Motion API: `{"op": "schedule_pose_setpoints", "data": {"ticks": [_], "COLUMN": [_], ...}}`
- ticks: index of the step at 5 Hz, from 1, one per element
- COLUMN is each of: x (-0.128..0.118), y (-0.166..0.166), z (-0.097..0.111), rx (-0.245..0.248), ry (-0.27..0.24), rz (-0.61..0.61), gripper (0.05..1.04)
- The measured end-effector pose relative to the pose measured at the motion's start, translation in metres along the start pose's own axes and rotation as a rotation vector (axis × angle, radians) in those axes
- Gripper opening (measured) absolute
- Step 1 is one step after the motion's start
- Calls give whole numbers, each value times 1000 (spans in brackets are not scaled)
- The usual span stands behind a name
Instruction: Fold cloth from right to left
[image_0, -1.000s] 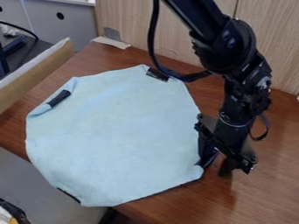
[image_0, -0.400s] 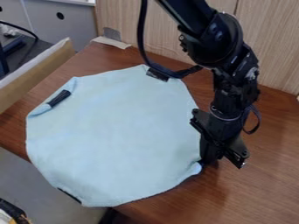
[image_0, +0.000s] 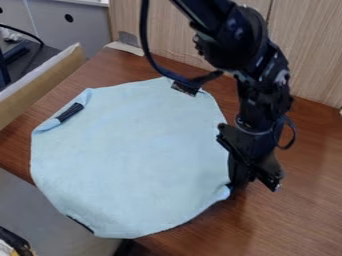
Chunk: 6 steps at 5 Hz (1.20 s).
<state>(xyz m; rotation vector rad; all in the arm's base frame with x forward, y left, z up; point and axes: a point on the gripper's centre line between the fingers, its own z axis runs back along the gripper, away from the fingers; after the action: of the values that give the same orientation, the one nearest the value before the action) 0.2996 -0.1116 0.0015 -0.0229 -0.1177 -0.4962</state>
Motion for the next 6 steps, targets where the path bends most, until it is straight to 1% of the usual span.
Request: {"op": "schedule_pose_setpoints", "data": {"ticks": [1, 2, 3, 4, 5, 6], "x": [-2, -5, -23, -43, -73, -94], "y": [8, 28, 64, 96, 140, 171], "z": [19, 46, 72, 80, 83, 70], "rx": [-1, 13, 14, 17, 22, -10], "ry": [12, -27, -71, -85, -90, -66], "rz": [-3, 30, 89, 141, 216, 252], "gripper": [58, 58, 58, 58, 56, 56]}}
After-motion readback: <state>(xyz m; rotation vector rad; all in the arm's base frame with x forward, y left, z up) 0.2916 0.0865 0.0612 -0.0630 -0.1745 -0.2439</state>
